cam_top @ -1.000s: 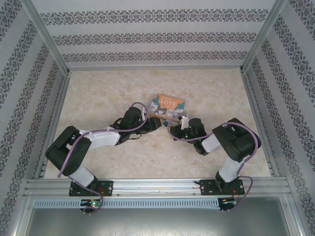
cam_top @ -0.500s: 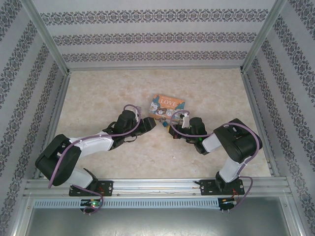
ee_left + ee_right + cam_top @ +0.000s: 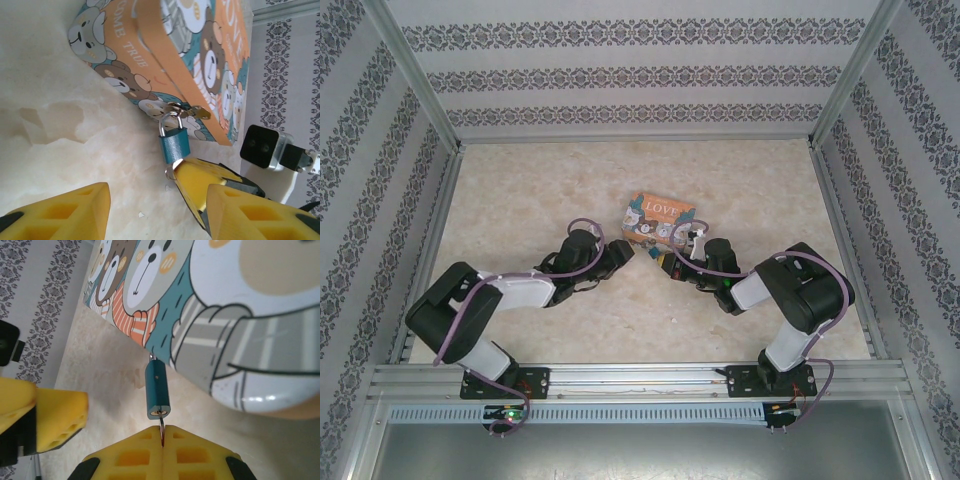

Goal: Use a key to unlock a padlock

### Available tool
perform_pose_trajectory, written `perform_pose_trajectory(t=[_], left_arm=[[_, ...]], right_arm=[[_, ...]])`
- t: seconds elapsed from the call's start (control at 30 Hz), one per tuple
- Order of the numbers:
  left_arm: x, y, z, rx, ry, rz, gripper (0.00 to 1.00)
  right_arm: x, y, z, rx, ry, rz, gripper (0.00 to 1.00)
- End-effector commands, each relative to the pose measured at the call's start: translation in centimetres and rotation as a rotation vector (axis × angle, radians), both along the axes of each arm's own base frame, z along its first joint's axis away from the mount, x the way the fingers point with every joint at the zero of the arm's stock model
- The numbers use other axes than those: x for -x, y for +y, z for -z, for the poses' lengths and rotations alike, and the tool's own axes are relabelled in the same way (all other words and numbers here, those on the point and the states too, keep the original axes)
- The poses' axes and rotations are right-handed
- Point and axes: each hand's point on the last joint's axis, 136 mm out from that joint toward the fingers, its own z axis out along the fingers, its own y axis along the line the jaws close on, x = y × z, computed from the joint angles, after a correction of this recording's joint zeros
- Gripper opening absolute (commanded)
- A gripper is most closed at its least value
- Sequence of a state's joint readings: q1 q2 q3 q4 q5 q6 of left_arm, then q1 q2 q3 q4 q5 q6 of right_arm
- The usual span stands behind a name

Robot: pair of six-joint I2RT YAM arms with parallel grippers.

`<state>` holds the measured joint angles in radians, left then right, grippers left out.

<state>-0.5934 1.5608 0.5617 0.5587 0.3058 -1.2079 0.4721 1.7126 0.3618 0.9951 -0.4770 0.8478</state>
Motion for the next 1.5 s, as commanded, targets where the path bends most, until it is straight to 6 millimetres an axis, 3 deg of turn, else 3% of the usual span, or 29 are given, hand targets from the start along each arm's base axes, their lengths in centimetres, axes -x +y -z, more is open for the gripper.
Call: perform_pose_trajectory(t=[0.0, 0.6, 1.47], left_arm=[[-0.9, -0.6, -0.7, 0.094, -0.013, -0.023, 0.53], [-3.1, -3.1, 0.6, 0.199, 0.001, -0.005, 0.52], [-4.4, -5.0, 1.4, 0.248, 0.021, 0.017, 0.39]], right_arm=[[-0.3, 1.0, -2.0, -0.05, -0.036, -0.015, 0.0], [-0.6, 1.3, -2.0, -0.058, -0.016, -0.015, 0.0], [-0.8, 2.2, -2.4, -0.091, 0.017, -0.041, 0.0]])
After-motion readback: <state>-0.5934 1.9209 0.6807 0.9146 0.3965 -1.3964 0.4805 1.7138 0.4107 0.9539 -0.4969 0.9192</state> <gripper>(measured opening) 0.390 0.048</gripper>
